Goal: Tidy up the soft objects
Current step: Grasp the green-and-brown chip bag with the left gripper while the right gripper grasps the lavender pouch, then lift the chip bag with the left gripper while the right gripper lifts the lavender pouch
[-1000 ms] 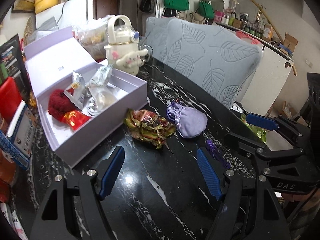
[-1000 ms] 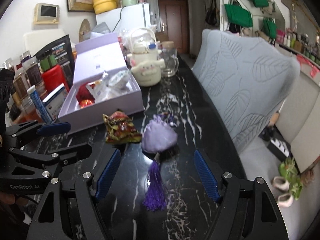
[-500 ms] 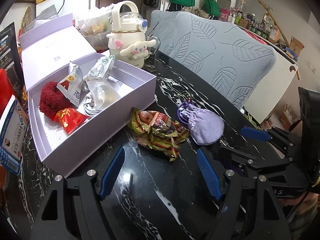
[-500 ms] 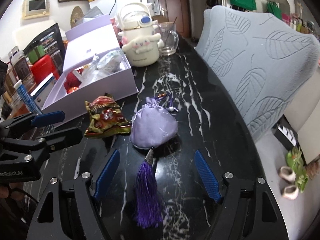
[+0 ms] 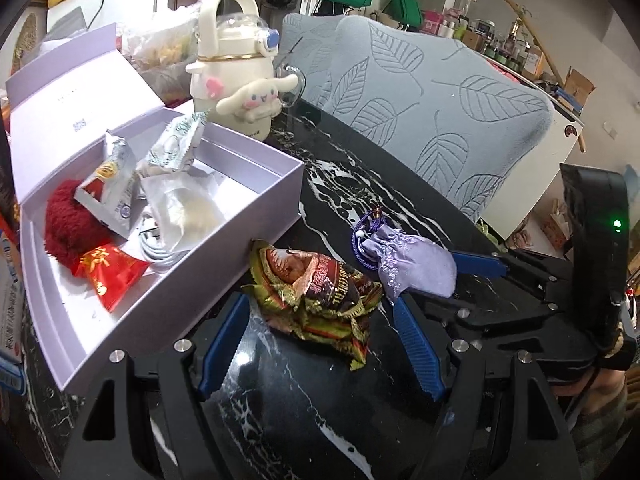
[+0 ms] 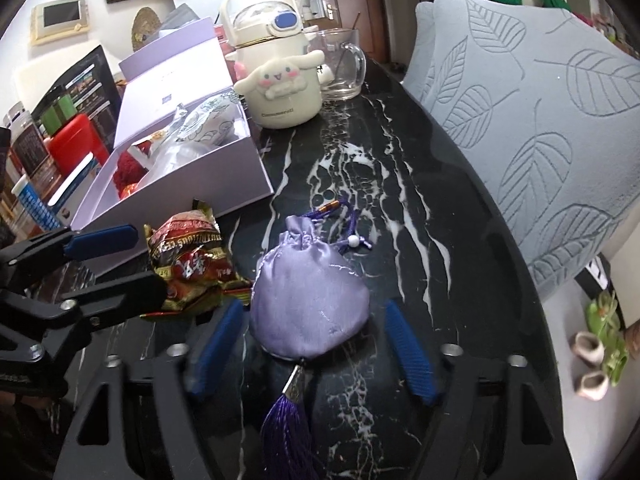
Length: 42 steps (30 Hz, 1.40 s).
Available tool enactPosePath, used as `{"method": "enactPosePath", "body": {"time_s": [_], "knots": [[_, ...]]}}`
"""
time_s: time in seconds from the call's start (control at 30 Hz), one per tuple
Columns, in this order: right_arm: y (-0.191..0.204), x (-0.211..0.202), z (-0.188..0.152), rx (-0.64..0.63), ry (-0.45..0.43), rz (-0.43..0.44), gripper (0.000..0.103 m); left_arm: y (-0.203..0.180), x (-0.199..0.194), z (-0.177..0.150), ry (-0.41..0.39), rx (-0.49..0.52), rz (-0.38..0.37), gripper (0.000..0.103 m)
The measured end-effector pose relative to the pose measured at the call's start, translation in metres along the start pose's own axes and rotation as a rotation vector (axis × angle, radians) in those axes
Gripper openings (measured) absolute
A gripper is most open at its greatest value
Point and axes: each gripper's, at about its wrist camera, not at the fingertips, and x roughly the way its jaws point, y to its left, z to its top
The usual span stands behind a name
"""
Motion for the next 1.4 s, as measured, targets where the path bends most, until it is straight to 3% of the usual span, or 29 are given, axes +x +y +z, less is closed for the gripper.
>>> {"method": "enactPosePath", "body": {"time_s": [0.03, 0.13, 0.4, 0.5, 0.57, 0.6, 0.63, 0.93, 1.4], "knots": [[-0.002, 0.001, 0.000, 0.007, 0.004, 0.008, 0.050, 0.001, 0.003, 0.001, 0.007, -0.005, -0.006, 0.074], [-0.007, -0.003, -0.002, 0.022, -0.004, 0.025, 0.043, 0.005, 0.014, 0.004, 0.029, -0.032, -0.039, 0.074], [-0.020, -0.015, -0.009, 0.046, -0.007, -0.017, 0.043, 0.006, 0.046, 0.008, 0.118, -0.068, -0.096, 0.074], [-0.025, -0.019, -0.013, 0.061, -0.008, -0.026, 0.043, 0.003, 0.047, 0.008, 0.104, -0.070, -0.089, 0.074], [-0.027, -0.023, -0.016, 0.069, -0.011, -0.036, 0.043, 0.003, 0.047, 0.007, 0.095, -0.082, -0.091, 0.065], [-0.028, -0.025, -0.017, 0.073, -0.012, -0.037, 0.043, 0.003, 0.044, 0.005, 0.078, -0.094, -0.089, 0.058], [-0.028, -0.027, -0.019, 0.075, -0.014, -0.039, 0.043, 0.003, 0.042, 0.004, 0.068, -0.100, -0.075, 0.058], [-0.015, -0.050, -0.031, 0.043, -0.046, -0.039, 0.043, -0.011, 0.011, -0.014, 0.059, -0.053, -0.062, 0.058], [0.039, -0.072, -0.048, -0.048, -0.081, 0.052, 0.040, 0.009, -0.060, -0.068, 0.031, -0.120, -0.018, 0.058]]}}
